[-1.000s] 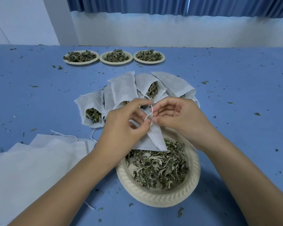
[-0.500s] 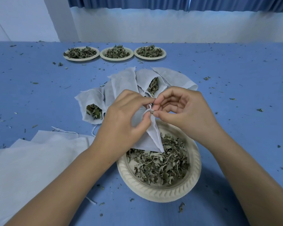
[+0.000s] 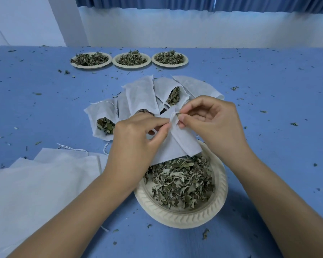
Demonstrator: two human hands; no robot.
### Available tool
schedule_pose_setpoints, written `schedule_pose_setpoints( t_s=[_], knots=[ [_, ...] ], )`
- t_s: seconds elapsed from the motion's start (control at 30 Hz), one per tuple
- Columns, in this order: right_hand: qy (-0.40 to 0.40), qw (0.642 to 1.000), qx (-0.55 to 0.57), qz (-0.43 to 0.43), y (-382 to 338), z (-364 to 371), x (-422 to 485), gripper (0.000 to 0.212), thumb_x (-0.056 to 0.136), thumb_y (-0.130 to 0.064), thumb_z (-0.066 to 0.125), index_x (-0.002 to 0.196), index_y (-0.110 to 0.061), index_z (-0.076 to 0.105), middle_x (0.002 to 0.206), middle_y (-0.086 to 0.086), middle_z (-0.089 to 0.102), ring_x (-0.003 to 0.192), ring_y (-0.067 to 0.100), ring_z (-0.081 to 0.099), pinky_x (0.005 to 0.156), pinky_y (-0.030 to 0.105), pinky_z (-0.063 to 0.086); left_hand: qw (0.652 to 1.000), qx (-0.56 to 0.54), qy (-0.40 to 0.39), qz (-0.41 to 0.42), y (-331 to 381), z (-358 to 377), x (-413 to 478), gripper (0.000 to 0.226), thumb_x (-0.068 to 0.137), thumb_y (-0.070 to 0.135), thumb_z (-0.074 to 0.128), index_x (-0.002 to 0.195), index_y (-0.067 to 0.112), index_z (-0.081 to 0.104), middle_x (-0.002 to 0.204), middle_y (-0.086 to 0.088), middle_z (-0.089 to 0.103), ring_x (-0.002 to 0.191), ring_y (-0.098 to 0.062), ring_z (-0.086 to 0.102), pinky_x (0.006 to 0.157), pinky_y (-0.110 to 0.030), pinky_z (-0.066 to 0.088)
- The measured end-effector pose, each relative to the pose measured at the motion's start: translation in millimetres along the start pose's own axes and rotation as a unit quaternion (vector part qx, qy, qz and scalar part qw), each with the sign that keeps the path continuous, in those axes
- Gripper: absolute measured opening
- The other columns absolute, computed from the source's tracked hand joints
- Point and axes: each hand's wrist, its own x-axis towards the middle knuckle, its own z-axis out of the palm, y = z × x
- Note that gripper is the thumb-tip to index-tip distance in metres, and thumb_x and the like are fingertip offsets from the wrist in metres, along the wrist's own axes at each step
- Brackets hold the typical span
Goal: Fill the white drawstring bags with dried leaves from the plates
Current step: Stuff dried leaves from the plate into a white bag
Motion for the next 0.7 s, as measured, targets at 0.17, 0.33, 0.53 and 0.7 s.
schedule_pose_setpoints(
  t_s=[0.17, 0.33, 0.53, 0.7],
  knots=[
    [0.025, 0.998, 0.047, -0.017, 2.1, 9.3, -7.5, 0.022, 0.079, 0.013, 0.068, 0.075, -0.008, 0.065, 0.067, -0.003, 0.068, 0.062, 0.012, 0.068, 0.065, 0.018, 0.055, 0.984, -0.105, -0.018, -0.139, 5.8, 4.0, -3.5, 0.014, 0.084, 0.013, 0.073, 0.086, 0.026, 0.078, 0.078, 0.009, 0.073, 0.073, -0.01, 0.067, 0.071, -0.028, 0.054],
    [0.033, 0.996, 0.086, 0.002, 5.2, 15.5, -11.8, 0.021, 0.078, 0.01, 0.069, 0.076, -0.01, 0.065, 0.068, 0.003, 0.068, 0.066, 0.013, 0.069, 0.067, 0.02, 0.054, 0.971, -0.141, -0.046, -0.187, 6.9, 6.5, -5.5, 0.017, 0.088, 0.021, 0.07, 0.077, 0.03, 0.078, 0.063, 0.01, 0.07, 0.053, 0.004, 0.05, 0.052, -0.012, 0.036],
    [0.073, 0.993, 0.086, 0.021, 2.9, -2.2, 0.9, 0.019, 0.081, 0.011, 0.066, 0.074, -0.007, 0.065, 0.061, 0.0, 0.067, 0.056, 0.01, 0.064, 0.062, 0.017, 0.052, 0.974, -0.145, 0.01, -0.172, 5.3, -6.3, 0.6, 0.015, 0.09, 0.016, 0.067, 0.1, 0.022, 0.076, 0.071, 0.017, 0.069, 0.06, 0.006, 0.054, 0.058, -0.005, 0.036],
    [0.051, 0.998, 0.003, -0.02, 1.6, -1.8, -2.2, 0.023, 0.081, 0.01, 0.067, 0.074, -0.012, 0.064, 0.067, -0.006, 0.067, 0.059, 0.007, 0.06, 0.062, 0.015, 0.049, 0.998, 0.04, 0.038, -0.028, 6.8, -13.2, 1.1, 0.016, 0.09, 0.008, 0.067, 0.104, 0.008, 0.075, 0.072, 0.001, 0.064, 0.063, -0.007, 0.055, 0.064, -0.011, 0.042]
  ],
)
